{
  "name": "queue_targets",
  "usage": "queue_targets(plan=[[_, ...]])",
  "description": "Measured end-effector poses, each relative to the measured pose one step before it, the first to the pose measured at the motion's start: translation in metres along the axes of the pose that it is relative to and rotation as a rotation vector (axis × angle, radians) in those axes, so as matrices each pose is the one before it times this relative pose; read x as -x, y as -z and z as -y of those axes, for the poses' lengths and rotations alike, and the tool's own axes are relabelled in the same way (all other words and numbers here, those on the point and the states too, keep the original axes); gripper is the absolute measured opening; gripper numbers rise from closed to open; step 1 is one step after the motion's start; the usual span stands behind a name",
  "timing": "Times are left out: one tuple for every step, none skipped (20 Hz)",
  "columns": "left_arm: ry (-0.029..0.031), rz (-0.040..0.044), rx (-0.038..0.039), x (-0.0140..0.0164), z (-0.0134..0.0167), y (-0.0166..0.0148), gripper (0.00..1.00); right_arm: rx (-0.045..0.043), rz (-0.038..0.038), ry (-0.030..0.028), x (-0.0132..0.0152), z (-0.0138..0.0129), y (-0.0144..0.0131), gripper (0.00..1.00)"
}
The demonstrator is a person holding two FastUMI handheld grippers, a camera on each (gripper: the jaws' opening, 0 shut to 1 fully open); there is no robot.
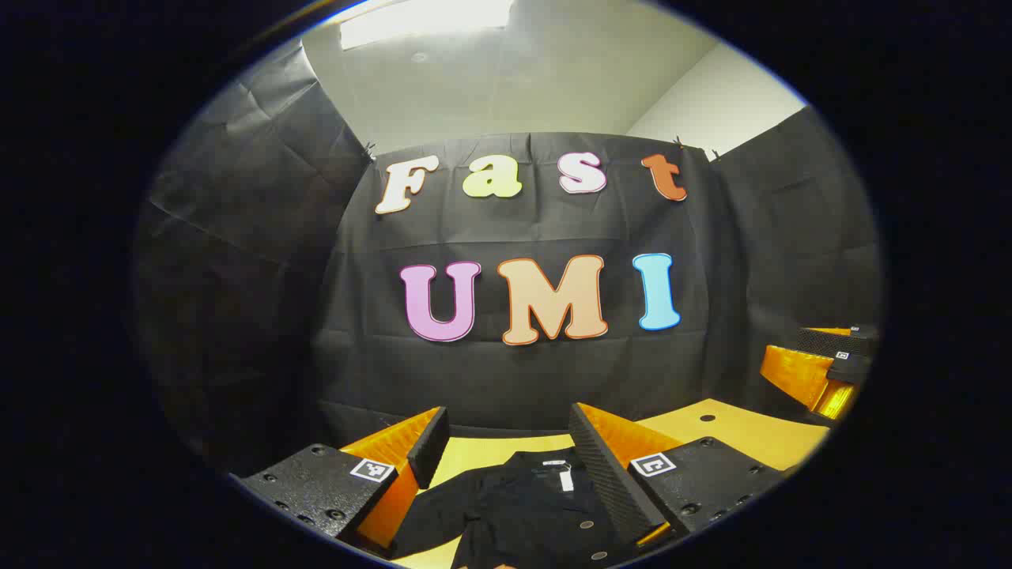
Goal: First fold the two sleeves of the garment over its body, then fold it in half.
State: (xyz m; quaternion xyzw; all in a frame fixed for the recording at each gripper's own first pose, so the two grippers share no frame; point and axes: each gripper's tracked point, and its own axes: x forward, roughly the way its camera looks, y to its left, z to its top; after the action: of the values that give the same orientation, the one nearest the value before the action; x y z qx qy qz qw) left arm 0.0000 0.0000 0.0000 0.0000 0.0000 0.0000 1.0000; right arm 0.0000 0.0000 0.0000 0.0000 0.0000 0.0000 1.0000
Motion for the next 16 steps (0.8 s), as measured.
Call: queue_targets(plan=[[0.00327,-0.00139,-0.00041,-0.00007,-0.00086,0.00025,0.98,0.00084,-0.00122,0.0004,-0.00008,-0.00292,-0.00037,0.98],[0.00292,-0.00052,-0.00177,0.00168,-0.00294,0.00066,0.98,0.00184,0.00029,-0.00061,0.00058,-0.00252,0.00105,0.96],[0.00484,0.00323,-0.00176,0.00006,-0.00257,-0.00093,0.98,0.00436,0.00176,0.00426,-0.00037,-0.00116,-0.00101,0.97],[0.00725,-0.00292,-0.00096,-0.00082,-0.00115,0.0013,0.98,0.00535,-0.00014,0.0079,0.00057,0.00013,-0.00103,0.98],[0.0089,-0.00606,0.00228,-0.00018,0.00085,0.00116,0.98,0.00403,0.00005,0.00873,-0.00008,0.00013,-0.00139,0.98],[0.00488,-0.00654,0.00564,-0.00035,-0.00123,0.00317,0.99,-0.00054,-0.00032,0.0055,0.00127,0.00089,-0.00043,0.99],[-0.00327,-0.00767,0.00703,0.00104,-0.00215,0.00129,0.98,-0.00379,0.00049,0.00012,0.00138,-0.0001,-0.00203,1.0],[-0.01344,-0.00828,0.00964,-0.00023,-0.00185,0.00052,0.99,-0.00279,-0.00043,-0.00531,0.00122,-0.00152,-0.00173,0.99],[-0.00938,-0.00431,0.00593,0.00108,-0.00037,0.00079,0.99,0.00313,0.00105,-0.00815,0.00074,0.00003,-0.00102,0.98],[-0.0118,0.00104,0.00324,0.00075,0.00049,-0.00172,0.93,0.00659,0.00798,-0.00711,0.00011,0.00133,-0.00177,0.96],[-0.01297,0.00819,-0.00194,0.00156,-0.0004,-0.0039,0.95,0.00371,0.01089,-0.00435,-0.00117,0.00213,-0.00332,0.96],[-0.01789,0.00688,-0.00635,0.00074,-0.00134,-0.00483,0.98,-0.00554,0.00066,-0.00613,-0.00213,0.00193,-0.00034,0.96],[-0.01146,0.00982,-0.00554,0.0017,-0.00047,-0.00211,0.93,-0.01355,-0.00916,-0.01345,-0.00258,-0.0005,0.00125,0.96],[0.00035,0.01592,-0.00331,0.00135,0.00265,-0.00545,0.93,-0.00871,-0.00573,-0.01526,-0.00146,-0.00259,0.00239,0.98],[-0.00297,0.01216,-0.00721,-0.00004,0.00095,-0.00349,0.93,-0.00003,0.00173,-0.00176,-0.00099,0.00201,-0.00105,0.99],[-0.00988,-0.00092,-0.01062,0.00047,-0.00241,-0.00033,0.98,0.00169,0.00298,0.00054,-0.00051,0.00376,-0.00204,0.98]])
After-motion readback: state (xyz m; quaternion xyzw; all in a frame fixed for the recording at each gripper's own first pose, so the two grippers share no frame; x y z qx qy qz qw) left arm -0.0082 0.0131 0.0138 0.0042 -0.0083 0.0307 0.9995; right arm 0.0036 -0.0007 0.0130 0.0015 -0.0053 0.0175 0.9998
